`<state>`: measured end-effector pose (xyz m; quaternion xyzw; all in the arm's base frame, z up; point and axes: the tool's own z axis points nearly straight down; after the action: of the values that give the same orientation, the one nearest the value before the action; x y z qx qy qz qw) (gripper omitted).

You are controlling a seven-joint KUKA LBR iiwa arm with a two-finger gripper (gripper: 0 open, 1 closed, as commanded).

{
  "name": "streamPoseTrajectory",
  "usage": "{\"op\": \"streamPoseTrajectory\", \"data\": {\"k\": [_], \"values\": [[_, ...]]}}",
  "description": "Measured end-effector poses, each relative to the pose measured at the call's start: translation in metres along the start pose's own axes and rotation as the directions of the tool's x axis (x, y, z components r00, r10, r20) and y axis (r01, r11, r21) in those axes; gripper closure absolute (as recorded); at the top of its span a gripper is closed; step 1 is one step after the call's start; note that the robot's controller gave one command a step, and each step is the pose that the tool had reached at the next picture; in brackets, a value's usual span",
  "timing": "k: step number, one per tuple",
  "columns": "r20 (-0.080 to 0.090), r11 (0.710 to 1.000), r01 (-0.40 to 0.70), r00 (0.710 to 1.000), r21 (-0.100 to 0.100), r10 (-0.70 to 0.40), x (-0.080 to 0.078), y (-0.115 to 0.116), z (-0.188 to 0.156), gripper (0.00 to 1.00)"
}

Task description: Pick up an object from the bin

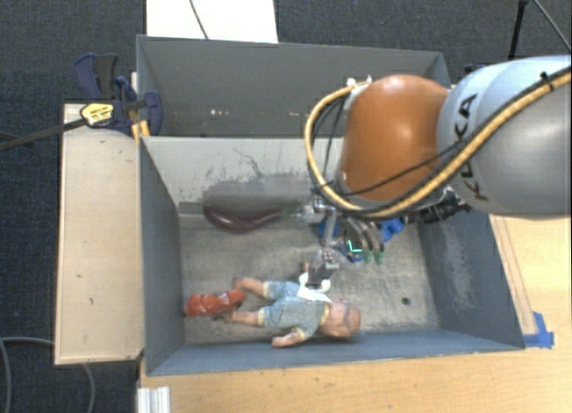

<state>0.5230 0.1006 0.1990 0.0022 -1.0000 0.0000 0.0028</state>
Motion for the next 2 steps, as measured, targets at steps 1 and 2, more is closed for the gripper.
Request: {"op": "streamPoseTrajectory", "data": {"k": [1,2], "values": [[0.008,1.000,-0.003,1.000,-0.001,0.003,-0.002,-0.001,-0.004,0.00],[0.011,0.992,0.125,0.992,0.000,-0.125,0.006,0.007,0.035,0.00]]}}
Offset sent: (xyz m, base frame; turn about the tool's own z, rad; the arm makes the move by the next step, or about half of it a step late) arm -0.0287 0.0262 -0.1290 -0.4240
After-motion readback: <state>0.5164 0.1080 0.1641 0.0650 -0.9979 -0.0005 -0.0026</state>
